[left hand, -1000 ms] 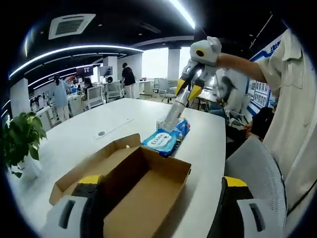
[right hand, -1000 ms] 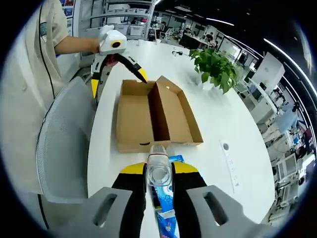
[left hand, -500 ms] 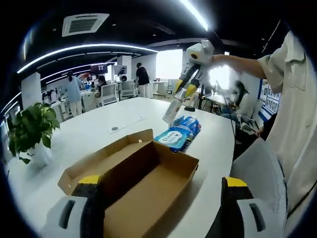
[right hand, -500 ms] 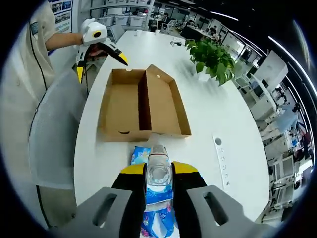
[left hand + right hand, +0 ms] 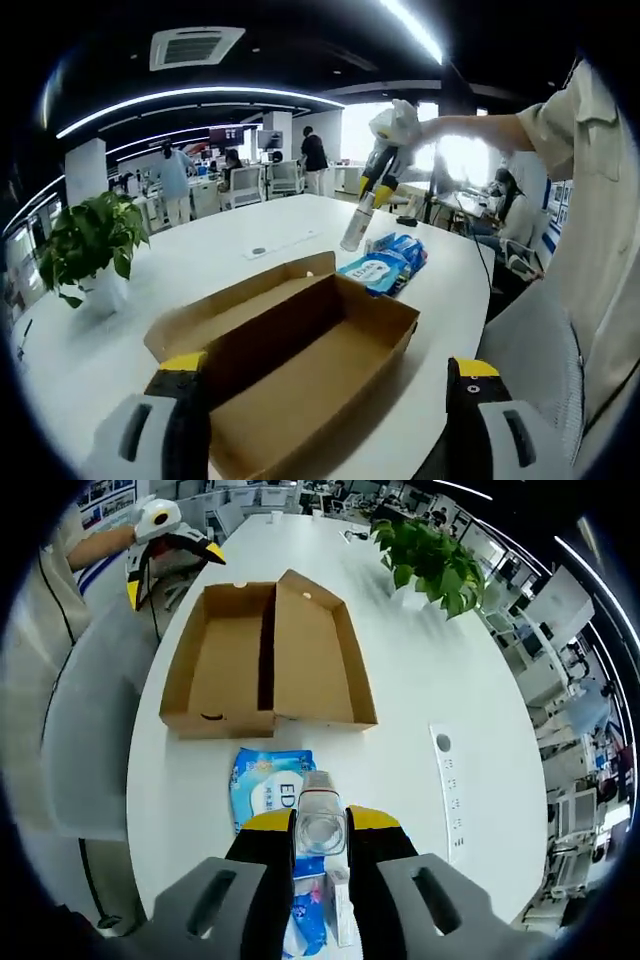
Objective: Operate the shoe box by opening the lid, removing the specified soft item, and placing it in the target area until the item is outside and the box remains undamaged.
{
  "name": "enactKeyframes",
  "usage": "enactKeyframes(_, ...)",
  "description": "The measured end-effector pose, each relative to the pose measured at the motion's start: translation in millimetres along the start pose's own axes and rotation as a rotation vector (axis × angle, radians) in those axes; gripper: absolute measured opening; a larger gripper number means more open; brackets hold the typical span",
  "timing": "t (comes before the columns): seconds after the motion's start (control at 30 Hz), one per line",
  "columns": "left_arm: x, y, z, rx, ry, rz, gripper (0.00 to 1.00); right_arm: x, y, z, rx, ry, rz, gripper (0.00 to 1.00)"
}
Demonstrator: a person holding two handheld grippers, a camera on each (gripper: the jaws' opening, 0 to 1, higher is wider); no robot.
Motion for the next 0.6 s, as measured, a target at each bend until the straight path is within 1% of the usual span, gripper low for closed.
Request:
enactKeyframes(0.07,-1.6,-2,-1.8,-0.003,-0.004,0.009,1.00,3,4,-0.5,-0.014,-0.003,0.005,0.16)
enactKeyframes(0.3,-7.0,-9,-7.9,-0.008,-0.032,0.045,1.00,15,20,-7.7,-0.110,-0.031,0.001,0.17)
enactKeyframes(0.47,-6.3,-11,-13.5,-0.020,-0.045,0.052,0.99,18,34,-16.5,-0.183,-0.063,0.015,0.17)
enactKeyframes(0.6,-6.1,-13,-16.1,-0.026,-0.048,0.054,0.99,22,44,-21.6,-0.219,-0.074,0.013,0.17)
Point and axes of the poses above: the point that each gripper's makers call its tool centre point, and the gripper's own axes: y roughly forward along the fingers, x roughly to its right, z roughly out of its top, the point moved 2 cm from there along -y, roughly backward along the fingers, and after that the axes turned 10 degrees about y, right-handed, at the moved point
